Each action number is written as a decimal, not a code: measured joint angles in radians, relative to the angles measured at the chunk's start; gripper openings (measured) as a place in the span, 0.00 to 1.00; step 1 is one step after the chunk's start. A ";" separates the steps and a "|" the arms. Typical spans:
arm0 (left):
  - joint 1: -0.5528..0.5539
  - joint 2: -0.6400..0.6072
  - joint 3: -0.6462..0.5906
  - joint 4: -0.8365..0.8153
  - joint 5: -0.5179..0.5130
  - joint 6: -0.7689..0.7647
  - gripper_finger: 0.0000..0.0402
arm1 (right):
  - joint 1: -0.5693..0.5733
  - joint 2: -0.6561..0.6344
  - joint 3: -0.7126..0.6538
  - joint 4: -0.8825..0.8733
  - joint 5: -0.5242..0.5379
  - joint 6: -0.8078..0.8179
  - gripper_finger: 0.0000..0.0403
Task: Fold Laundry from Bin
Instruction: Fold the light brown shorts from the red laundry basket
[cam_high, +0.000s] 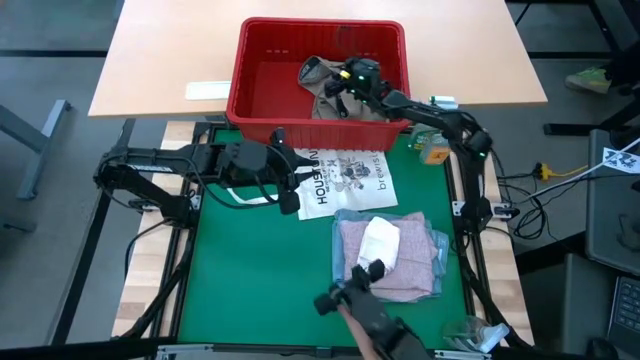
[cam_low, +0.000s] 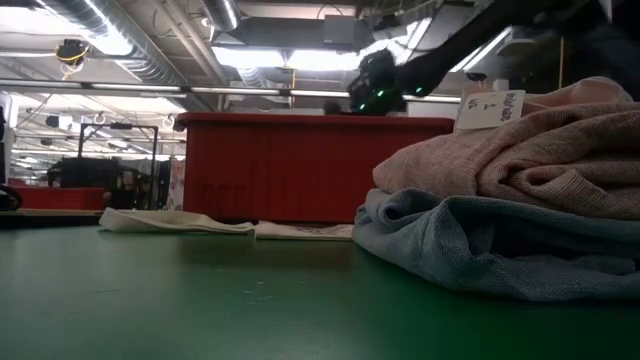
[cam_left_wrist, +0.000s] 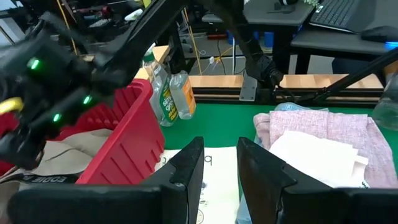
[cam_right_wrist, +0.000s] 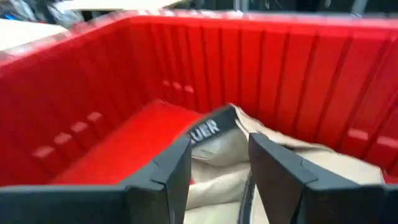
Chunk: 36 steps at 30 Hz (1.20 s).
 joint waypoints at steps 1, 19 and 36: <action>0.000 0.000 0.000 0.000 0.000 0.000 0.23 | -0.001 0.033 0.036 -0.022 0.017 0.000 0.40; 0.000 0.000 0.000 -0.047 0.000 0.000 0.23 | -0.012 0.293 0.267 -0.234 0.229 -0.009 0.40; 0.000 0.001 -0.001 -0.056 0.000 0.000 0.23 | -0.047 0.324 0.267 -0.354 0.220 -0.004 0.40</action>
